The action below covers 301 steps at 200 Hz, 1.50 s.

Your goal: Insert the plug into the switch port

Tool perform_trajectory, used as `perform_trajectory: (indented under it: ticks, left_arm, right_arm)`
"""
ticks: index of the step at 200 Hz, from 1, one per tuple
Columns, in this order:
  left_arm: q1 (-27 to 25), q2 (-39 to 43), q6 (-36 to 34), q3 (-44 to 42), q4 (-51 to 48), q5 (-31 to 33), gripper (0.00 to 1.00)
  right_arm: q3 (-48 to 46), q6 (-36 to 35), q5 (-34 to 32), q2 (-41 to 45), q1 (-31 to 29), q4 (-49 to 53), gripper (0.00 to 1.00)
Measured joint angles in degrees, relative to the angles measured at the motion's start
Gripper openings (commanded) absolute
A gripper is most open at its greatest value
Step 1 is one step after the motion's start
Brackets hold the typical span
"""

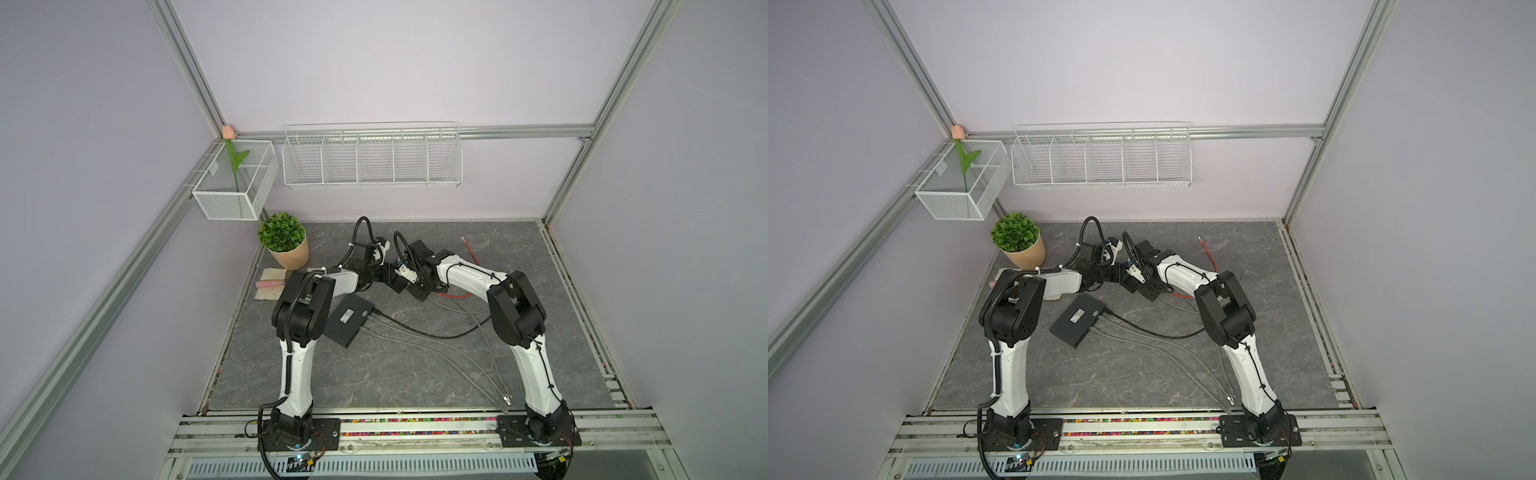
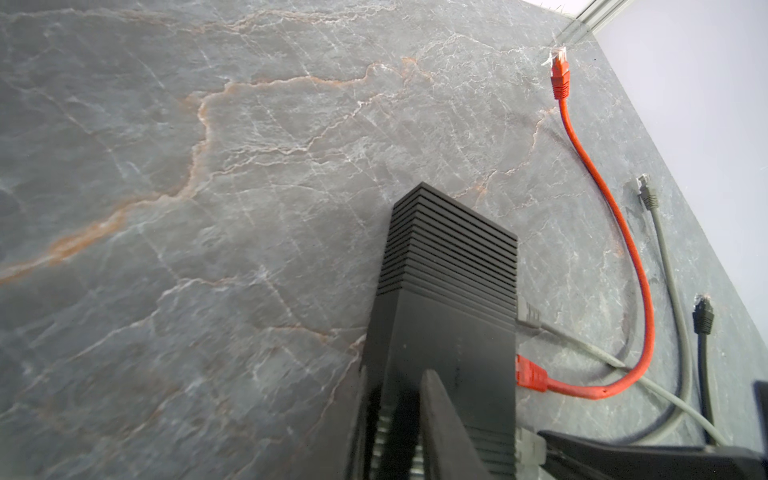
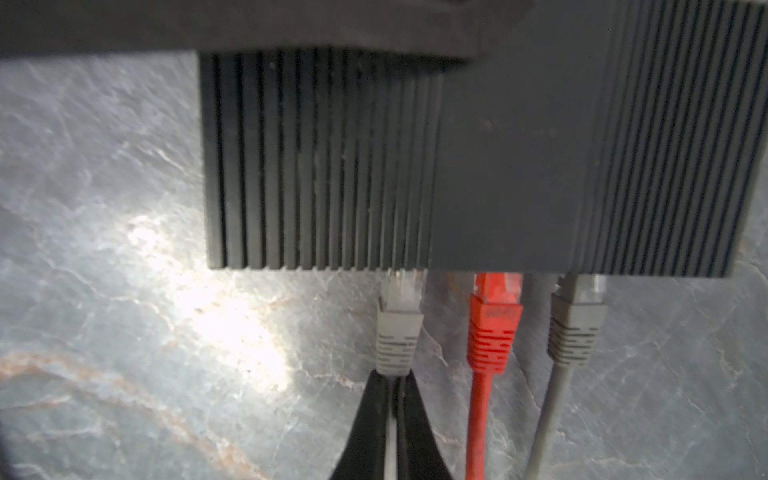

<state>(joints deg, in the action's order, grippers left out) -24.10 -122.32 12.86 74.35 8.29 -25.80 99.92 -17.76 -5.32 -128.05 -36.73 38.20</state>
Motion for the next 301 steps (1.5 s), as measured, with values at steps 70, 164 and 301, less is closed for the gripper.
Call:
perform_trajectory:
  ticks: [70, 164, 301]
  left_arm:
    - [-1.9, 0.0, -0.3, 0.3, 0.5, 2.7, 0.21]
    - [-3.0, -0.6, -0.6, 0.3, 2.6, 4.5, 0.18]
    - [-4.2, -1.6, 0.0, -0.4, 7.0, 6.8, 0.15]
  right_arm:
    - [-2.2, 0.4, 0.7, 1.5, 1.1, -0.7, 0.07]
    - [-2.3, 0.4, 2.0, 2.0, 1.9, 0.2, 0.07]
    - [-2.3, 2.1, 3.6, 2.0, 2.5, 0.3, 0.07]
